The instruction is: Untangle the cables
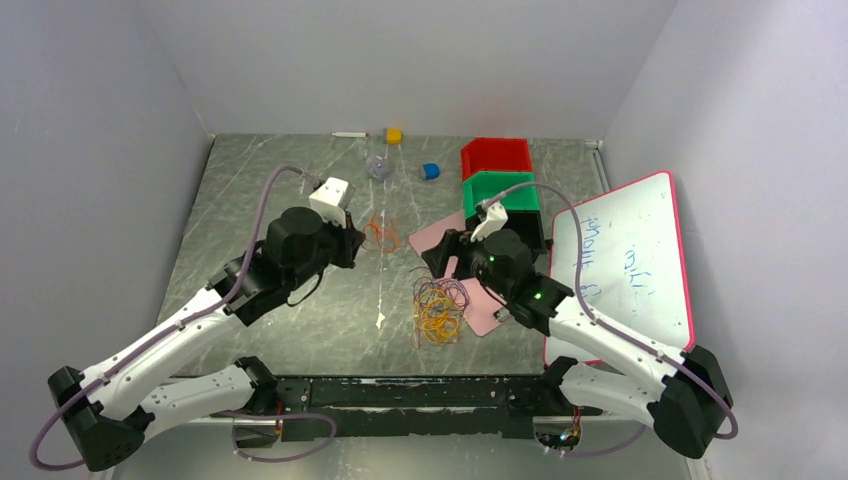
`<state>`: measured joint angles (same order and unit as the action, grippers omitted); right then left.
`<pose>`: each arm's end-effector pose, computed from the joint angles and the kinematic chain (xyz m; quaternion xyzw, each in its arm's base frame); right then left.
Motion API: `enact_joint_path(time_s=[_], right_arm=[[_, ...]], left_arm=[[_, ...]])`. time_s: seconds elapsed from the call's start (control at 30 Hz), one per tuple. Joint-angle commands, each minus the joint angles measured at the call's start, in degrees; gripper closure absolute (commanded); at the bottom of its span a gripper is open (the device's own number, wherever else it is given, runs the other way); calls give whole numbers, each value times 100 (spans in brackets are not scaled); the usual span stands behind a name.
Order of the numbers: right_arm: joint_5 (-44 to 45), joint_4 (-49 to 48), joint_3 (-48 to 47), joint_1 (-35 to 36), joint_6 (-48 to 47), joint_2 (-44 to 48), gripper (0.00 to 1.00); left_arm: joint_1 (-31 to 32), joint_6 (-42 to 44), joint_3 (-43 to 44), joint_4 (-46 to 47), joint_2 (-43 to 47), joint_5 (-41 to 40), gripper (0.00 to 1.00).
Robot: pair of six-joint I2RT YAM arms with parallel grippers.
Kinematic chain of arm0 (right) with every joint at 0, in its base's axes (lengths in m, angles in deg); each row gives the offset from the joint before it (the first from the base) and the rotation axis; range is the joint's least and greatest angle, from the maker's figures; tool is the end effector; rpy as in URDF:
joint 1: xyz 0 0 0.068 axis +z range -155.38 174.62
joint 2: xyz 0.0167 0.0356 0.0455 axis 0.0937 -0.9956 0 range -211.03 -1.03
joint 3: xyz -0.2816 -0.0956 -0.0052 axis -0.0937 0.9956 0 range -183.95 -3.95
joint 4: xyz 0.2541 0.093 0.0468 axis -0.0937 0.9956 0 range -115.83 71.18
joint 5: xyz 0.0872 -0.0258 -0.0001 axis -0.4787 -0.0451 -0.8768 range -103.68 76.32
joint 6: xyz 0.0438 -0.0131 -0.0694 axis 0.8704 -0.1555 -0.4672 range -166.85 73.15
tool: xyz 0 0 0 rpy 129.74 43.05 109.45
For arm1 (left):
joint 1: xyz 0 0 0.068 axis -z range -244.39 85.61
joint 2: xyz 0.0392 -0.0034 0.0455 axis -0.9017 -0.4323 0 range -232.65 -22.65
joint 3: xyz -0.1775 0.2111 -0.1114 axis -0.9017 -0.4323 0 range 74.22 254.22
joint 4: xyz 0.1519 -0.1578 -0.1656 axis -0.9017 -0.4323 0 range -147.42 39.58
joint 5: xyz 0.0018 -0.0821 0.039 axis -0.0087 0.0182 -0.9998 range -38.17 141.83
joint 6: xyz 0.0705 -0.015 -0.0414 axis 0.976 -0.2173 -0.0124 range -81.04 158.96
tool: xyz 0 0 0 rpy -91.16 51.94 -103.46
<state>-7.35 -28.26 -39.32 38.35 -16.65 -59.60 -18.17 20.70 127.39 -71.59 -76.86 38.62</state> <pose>0.1988 0.1791 0.2618 -0.0657 0.8196 0.3048 0.4806 0.1813 -0.1652 0.3488 0.1369 0.8157 -0.2147 0.5195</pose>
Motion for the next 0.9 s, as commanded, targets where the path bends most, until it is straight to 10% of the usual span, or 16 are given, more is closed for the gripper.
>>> enact_joint_path(time_s=[0.0, 0.87], right_arm=[[-20, -526, -458, 10, -245, 127, 15], [-2116, -684, -1362, 44, -312, -1317, 48]], left_arm=[[-24, 378, 394, -232, -39, -82, 93], [-21, 161, 150, 357, -602, 574, 93]])
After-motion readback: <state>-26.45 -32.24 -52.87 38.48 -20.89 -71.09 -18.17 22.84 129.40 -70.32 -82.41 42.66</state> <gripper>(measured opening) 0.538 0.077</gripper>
